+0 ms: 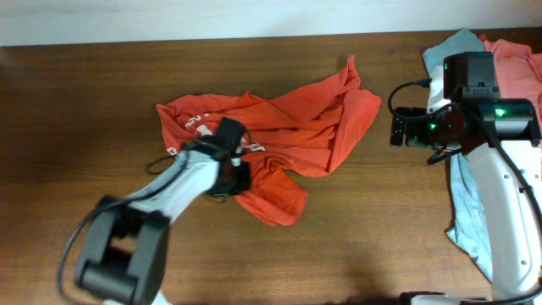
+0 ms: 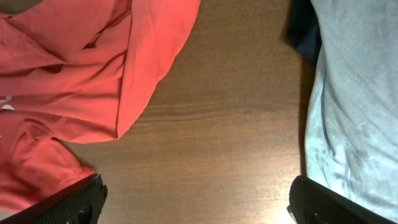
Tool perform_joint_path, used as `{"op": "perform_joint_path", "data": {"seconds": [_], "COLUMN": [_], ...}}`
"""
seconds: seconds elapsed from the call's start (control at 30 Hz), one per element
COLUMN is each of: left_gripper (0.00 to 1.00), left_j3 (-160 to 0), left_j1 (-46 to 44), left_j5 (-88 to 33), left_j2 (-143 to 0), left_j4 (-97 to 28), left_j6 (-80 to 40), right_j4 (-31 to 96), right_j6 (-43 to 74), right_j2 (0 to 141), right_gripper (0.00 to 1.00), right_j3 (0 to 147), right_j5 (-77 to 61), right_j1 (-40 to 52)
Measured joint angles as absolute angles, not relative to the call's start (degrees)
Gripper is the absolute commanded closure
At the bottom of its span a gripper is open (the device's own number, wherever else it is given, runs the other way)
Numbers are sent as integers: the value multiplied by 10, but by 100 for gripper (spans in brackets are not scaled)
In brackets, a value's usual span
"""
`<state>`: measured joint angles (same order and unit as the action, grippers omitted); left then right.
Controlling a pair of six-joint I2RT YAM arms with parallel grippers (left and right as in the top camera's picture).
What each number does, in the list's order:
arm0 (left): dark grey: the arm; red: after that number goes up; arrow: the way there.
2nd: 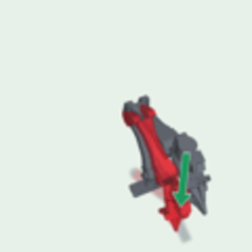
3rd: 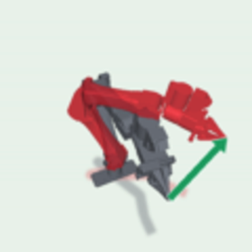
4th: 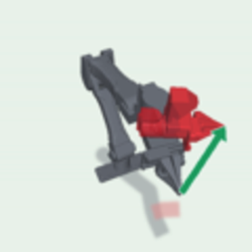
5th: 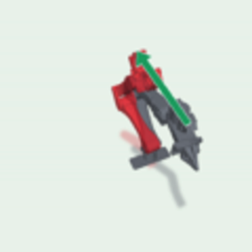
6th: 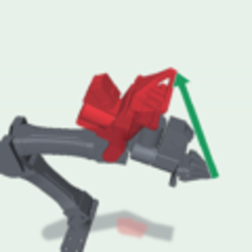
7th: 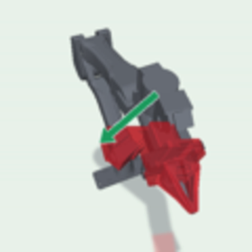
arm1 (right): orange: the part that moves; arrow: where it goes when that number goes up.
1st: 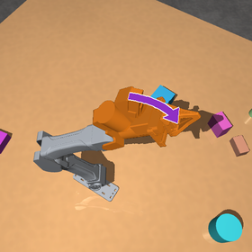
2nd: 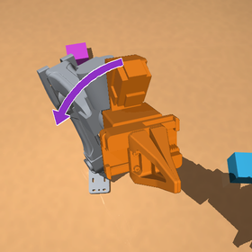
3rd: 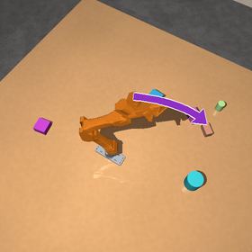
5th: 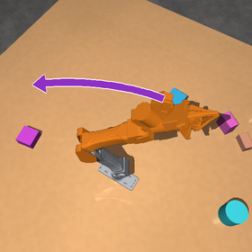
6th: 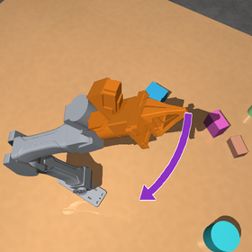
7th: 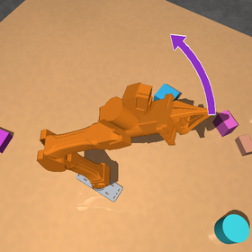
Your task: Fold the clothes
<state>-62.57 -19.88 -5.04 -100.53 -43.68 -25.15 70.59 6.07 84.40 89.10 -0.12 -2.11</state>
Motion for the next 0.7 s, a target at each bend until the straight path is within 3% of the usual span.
{"op": "perform_joint_path", "data": {"seconds": [0.13,0.4,0.7], "left_gripper": [100,100,100], "left_j3": [-628,-635,-635], "left_j1": [-100,116,139], "left_j5": [23,40,-13], "left_j2": [-894,-796,-797], "left_j4": [-527,-540,-542], "left_j6": [-249,-229,-207], "right_j4": [707,707,695], "right_j6": [61,60,61], "right_j2": [845,866,939], "right_gripper": [1,1,5], "right_j3": [891,891,891], "right_j5": [-1,-22,-76], "right_j1": [-21,-21,-15]}}
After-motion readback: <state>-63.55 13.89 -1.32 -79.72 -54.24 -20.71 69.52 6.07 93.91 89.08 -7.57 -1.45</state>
